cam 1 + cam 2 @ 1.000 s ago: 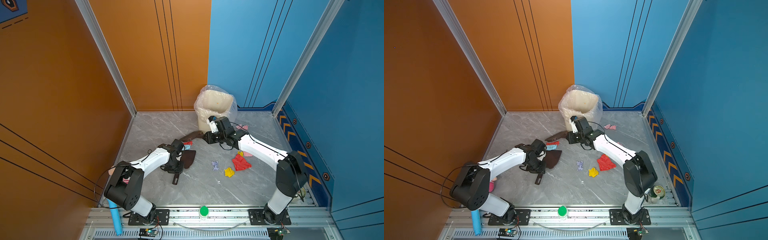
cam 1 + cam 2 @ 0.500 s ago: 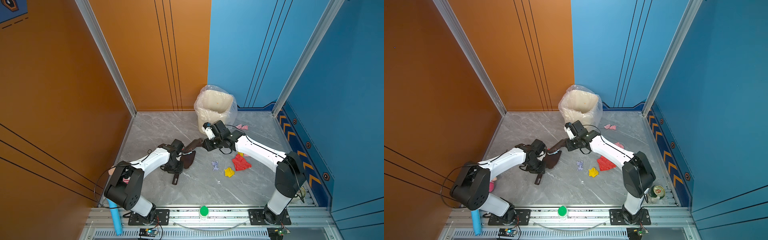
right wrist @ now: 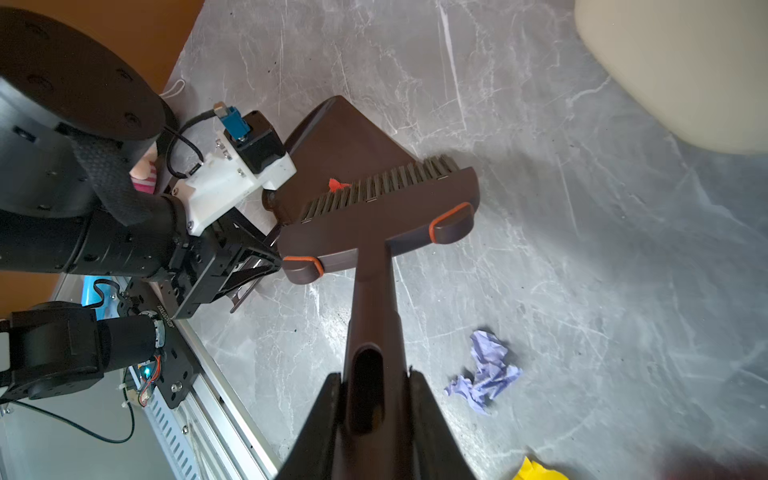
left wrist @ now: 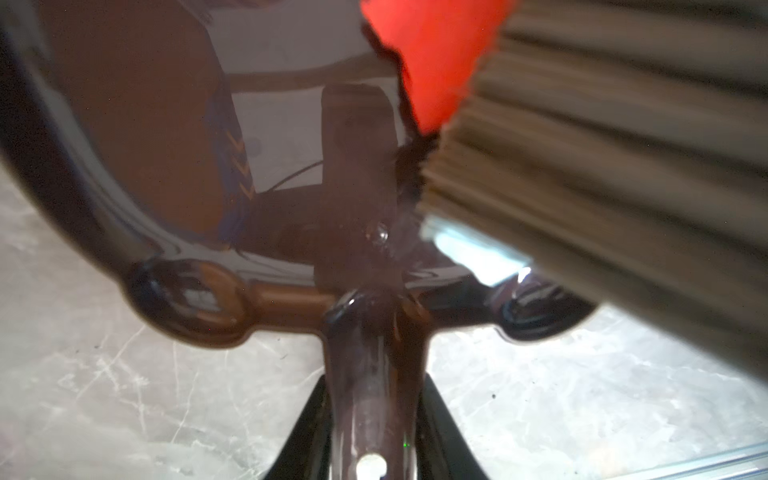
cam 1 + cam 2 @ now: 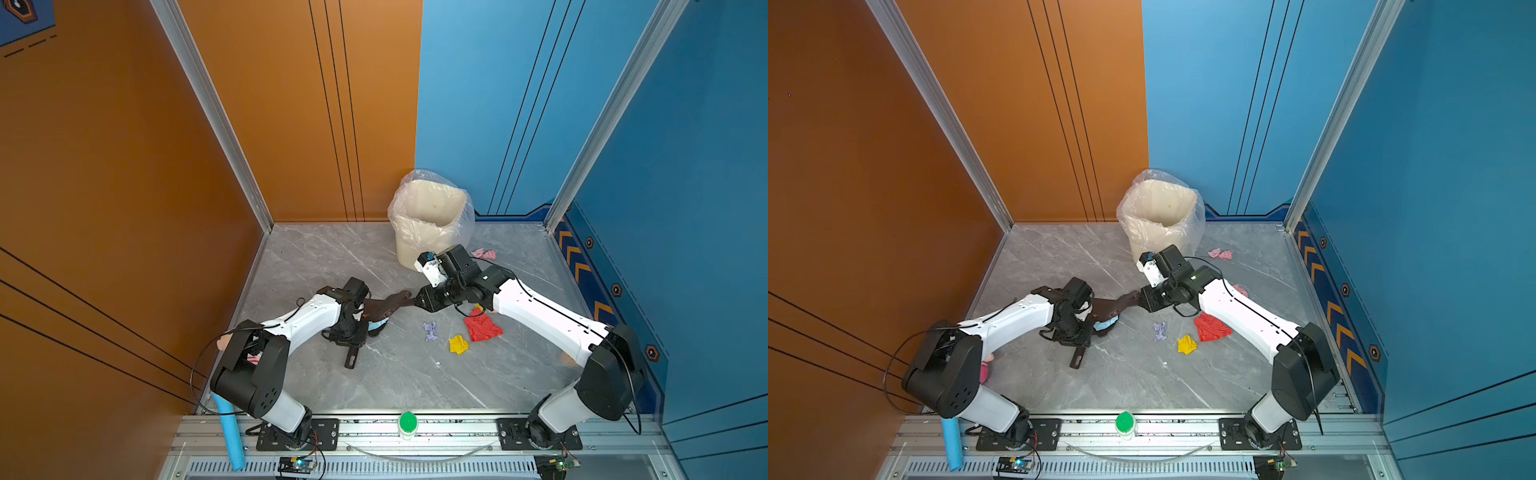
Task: Sweep away the paper scraps from the table
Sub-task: 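Sweep the red and blue scraps with the brush into the left-held dustpan, then lift the dustpan with the left gripper toward the bin while the right withdraws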
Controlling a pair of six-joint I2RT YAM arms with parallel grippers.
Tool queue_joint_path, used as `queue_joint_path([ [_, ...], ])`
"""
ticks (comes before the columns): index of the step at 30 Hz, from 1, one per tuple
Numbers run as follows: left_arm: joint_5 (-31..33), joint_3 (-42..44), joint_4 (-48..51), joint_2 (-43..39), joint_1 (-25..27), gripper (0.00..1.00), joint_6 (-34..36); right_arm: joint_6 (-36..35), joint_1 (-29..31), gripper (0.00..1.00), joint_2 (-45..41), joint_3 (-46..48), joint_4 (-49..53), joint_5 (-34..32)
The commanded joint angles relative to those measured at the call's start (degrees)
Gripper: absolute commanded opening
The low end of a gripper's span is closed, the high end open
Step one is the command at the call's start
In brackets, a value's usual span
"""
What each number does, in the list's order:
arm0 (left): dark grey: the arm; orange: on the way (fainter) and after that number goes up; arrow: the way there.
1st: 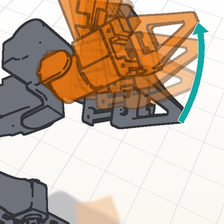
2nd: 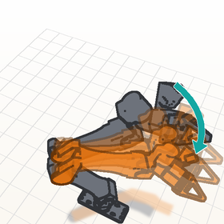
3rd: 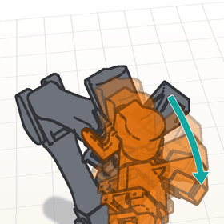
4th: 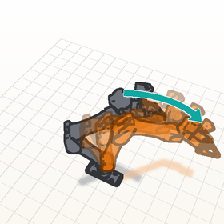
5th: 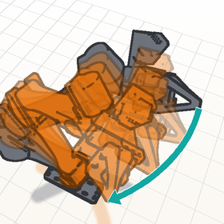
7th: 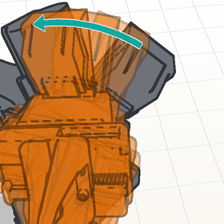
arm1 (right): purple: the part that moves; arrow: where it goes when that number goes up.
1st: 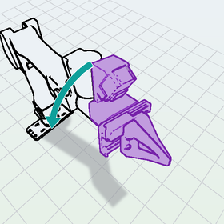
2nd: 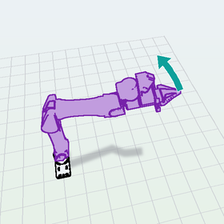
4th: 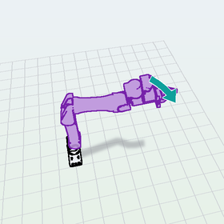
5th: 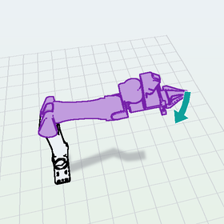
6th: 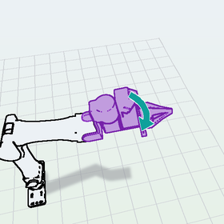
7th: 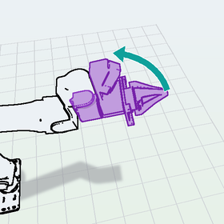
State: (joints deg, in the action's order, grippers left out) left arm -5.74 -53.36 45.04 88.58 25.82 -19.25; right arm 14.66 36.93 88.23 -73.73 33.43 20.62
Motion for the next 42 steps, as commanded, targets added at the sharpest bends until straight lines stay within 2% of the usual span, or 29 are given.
queue_joint_path([
  [1,-0.4,-1.4,1.2,-0.3,0.9,0.00,1.1,1.7,-2.3,0.00,-4.6,1.4,-3.3,0.3],
  [15,-3.2,-5.2,-0.2,-4.4,2.2,0.00,1.3,2.7,-13.0,0.00,-19.6,9.2,-1.9,0.8],
  [26,-4.5,-17.0,5.8,-7.4,3.5,0.00,2.6,4.2,-24.0,0.00,-31.6,16.8,2.2,1.4],
  [42,0.6,-31.7,16.4,-10.3,7.8,0.00,3.2,4.4,-29.3,0.00,-34.8,21.0,2.7,3.9],
])
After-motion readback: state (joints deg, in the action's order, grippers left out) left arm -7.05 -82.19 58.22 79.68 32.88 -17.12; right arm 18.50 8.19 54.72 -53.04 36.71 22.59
